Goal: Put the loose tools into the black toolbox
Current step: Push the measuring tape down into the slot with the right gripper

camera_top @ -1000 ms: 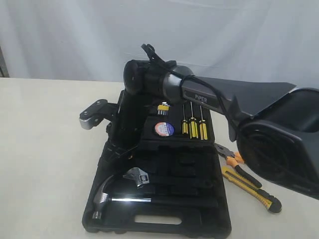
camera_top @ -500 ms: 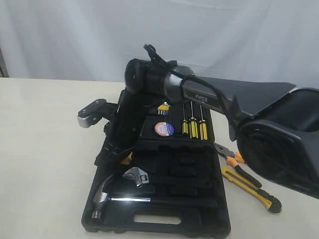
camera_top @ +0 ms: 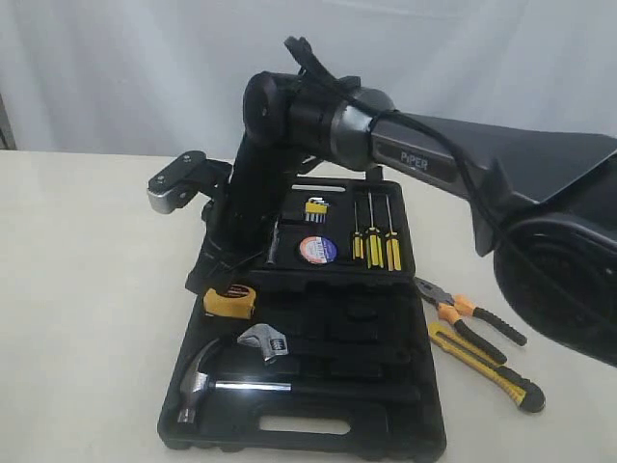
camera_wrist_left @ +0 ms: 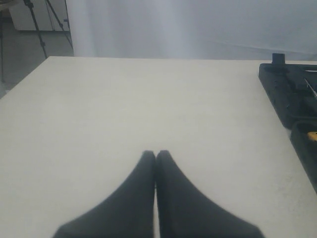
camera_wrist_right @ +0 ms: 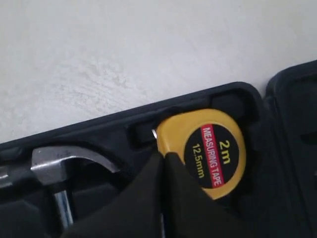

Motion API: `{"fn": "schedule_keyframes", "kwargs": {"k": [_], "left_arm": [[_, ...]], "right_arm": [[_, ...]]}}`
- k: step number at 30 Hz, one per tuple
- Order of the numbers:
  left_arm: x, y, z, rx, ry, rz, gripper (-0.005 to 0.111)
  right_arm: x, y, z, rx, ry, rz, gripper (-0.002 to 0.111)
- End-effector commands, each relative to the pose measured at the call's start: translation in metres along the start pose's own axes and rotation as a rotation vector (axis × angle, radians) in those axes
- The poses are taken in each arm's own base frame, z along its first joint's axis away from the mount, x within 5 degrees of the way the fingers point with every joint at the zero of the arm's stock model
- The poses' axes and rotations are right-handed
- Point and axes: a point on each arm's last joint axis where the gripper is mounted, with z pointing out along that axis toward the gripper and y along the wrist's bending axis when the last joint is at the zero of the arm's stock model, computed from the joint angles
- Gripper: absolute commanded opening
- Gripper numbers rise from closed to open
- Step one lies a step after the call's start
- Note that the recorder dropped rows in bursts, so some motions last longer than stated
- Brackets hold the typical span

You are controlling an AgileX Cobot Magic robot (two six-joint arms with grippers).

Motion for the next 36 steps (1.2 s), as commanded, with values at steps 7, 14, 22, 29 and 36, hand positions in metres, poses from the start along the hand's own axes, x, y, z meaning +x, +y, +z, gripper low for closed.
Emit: {"fn": "schedule_keyframes", "kwargs": {"k": [7, 14, 22, 29, 36], "left_arm": [[0.0, 0.0, 0.0, 0.005, -0.004, -0.005, 0.0], [0.0, 0.0, 0.0, 0.005, -0.004, -0.005, 0.0], [0.0, 0.0, 0.0, 0.005, -0.004, -0.005, 0.0], [0.0, 0.0, 0.0, 0.005, -0.004, -0.005, 0.0], [0.0, 0.0, 0.0, 0.005, -0.004, -0.005, 0.0]], "right_arm": [[0.008, -0.008, 0.027, 0.012, 0.045, 0.022, -0.001], [0.014, -0.009, 0.042, -0.014, 0.088, 0.033, -0.001], [0.014, -0.013, 0.053, 0.004, 0.065, 0.04, -0.001], [0.006, -0.016, 0.025, 0.049, 0.001, 0.059, -0.001], [0.014, -0.039, 0.009, 0.091, -0.046, 0.152, -0.001]]}}
